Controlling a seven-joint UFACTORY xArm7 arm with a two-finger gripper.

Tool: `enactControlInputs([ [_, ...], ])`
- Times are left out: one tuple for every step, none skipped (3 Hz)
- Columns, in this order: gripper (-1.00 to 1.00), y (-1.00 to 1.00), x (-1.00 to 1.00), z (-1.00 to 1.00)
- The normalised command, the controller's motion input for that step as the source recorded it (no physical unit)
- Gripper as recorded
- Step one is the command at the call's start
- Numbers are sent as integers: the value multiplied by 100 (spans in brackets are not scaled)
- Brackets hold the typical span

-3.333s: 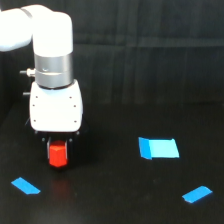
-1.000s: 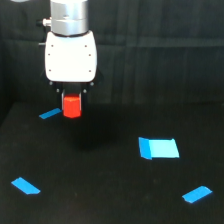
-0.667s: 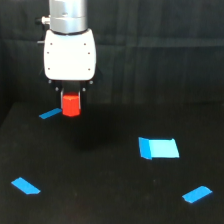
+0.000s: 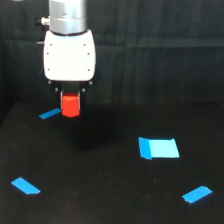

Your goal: Pick up the red object from the table

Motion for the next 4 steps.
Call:
enactControlInputs([
  [-92,5,-7,-8],
  [-88,1,-5,-6],
  [-100,-8,0,-13],
  [-100,-3,1,-1],
])
